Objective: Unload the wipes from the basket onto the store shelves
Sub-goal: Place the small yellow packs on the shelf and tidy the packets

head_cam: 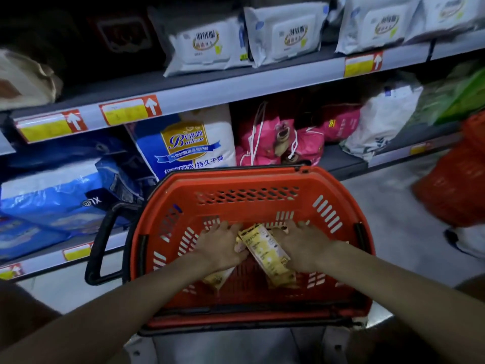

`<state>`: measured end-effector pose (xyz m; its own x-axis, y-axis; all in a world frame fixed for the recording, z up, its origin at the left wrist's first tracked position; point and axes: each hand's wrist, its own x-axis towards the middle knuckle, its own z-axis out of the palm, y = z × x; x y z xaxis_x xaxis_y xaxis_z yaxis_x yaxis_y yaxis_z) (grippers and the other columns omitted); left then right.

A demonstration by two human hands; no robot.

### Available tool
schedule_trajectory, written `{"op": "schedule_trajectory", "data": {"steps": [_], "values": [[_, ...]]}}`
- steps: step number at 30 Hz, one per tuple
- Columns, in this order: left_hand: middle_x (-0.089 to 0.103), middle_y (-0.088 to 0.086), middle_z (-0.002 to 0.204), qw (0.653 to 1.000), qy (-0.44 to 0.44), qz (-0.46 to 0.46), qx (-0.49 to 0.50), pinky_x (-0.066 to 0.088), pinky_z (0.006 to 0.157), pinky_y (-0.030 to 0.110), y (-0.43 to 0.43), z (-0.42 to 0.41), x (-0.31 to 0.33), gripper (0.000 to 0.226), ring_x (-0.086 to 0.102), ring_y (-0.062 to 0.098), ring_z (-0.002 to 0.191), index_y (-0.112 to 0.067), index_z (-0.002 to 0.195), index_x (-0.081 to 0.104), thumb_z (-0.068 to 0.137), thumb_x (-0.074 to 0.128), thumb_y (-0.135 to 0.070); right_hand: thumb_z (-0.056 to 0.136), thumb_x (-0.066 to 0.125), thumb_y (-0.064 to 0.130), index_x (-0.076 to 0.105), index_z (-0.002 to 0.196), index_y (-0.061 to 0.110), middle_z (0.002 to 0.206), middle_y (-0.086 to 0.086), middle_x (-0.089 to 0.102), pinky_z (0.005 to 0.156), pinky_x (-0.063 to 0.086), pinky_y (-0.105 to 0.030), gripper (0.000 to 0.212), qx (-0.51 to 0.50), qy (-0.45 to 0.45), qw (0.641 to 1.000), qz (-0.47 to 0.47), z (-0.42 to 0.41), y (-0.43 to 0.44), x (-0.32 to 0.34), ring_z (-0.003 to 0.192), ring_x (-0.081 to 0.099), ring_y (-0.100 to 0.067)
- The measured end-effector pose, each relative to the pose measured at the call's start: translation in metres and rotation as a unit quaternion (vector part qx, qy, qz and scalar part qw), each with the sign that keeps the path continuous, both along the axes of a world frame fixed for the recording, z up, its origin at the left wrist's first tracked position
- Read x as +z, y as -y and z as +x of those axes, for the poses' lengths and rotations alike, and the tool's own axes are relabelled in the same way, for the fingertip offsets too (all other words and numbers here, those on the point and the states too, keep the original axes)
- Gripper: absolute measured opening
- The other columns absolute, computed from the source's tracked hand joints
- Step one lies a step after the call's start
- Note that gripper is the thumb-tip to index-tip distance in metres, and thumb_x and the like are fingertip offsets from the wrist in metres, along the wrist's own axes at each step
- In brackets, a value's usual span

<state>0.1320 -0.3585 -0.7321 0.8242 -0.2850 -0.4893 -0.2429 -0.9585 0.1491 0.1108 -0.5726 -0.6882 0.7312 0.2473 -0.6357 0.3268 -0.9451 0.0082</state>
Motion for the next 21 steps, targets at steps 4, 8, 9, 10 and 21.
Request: {"op": "schedule_trajectory", "data": {"steps": [4, 8, 9, 10, 21], "values": [[0.057, 0.011, 0.145, 0.992, -0.107, -0.026, 0.056, 0.050, 0.102, 0.040, 0.015, 0.003, -0.040, 0.074, 0.057, 0.034, 0.130, -0.023, 0.150, 0.046, 0.090, 0.056, -0.065, 0.097, 0.064, 0.023, 0.021, 0.160, 0.017, 0.155, -0.021, 0.029, 0.111, 0.040, -0.050, 0.077, 0.043, -0.016, 0.998, -0.036, -0.005, 0.003, -0.012, 0.138, 0.039, -0.041], [0.068, 0.010, 0.127, 0.961, -0.212, -0.067, 0.162, 0.049, 0.077, 0.029, 0.037, 0.021, -0.097, 0.087, 0.067, 0.026, 0.109, -0.022, 0.128, 0.062, 0.071, 0.046, -0.086, 0.098, 0.061, 0.026, 0.034, 0.154, 0.018, 0.150, -0.018, 0.039, 0.106, 0.046, -0.047, 0.062, 0.039, -0.033, 0.999, -0.020, -0.007, 0.006, -0.019, 0.135, 0.044, -0.039], [0.069, 0.014, 0.115, 0.947, -0.229, -0.088, 0.206, 0.046, 0.069, 0.028, 0.045, 0.025, -0.096, 0.080, 0.067, 0.025, 0.098, -0.014, 0.119, 0.063, 0.077, 0.056, -0.082, 0.098, 0.061, 0.028, 0.035, 0.153, 0.019, 0.150, -0.017, 0.040, 0.105, 0.046, -0.046, 0.062, 0.040, -0.033, 0.998, -0.018, -0.007, 0.006, -0.019, 0.135, 0.045, -0.038], [0.069, 0.014, 0.111, 0.928, -0.244, -0.115, 0.258, 0.045, 0.067, 0.029, 0.052, 0.026, -0.096, 0.075, 0.066, 0.024, 0.091, -0.009, 0.116, 0.062, 0.082, 0.065, -0.075, 0.098, 0.062, 0.028, 0.035, 0.153, 0.020, 0.149, -0.016, 0.041, 0.104, 0.047, -0.045, 0.062, 0.039, -0.034, 0.999, -0.016, -0.006, 0.007, -0.021, 0.134, 0.047, -0.037], [0.053, 0.020, 0.150, 0.736, -0.327, -0.272, 0.527, 0.053, 0.098, 0.049, 0.096, 0.038, -0.137, 0.107, 0.057, 0.041, 0.132, -0.004, 0.157, 0.034, 0.075, 0.092, -0.041, 0.100, 0.057, 0.030, 0.039, 0.150, 0.024, 0.145, -0.012, 0.048, 0.099, 0.048, -0.044, 0.053, 0.001, -0.010, 1.000, 0.007, 0.010, 0.041, -0.029, 0.127, 0.054, -0.036]]}}
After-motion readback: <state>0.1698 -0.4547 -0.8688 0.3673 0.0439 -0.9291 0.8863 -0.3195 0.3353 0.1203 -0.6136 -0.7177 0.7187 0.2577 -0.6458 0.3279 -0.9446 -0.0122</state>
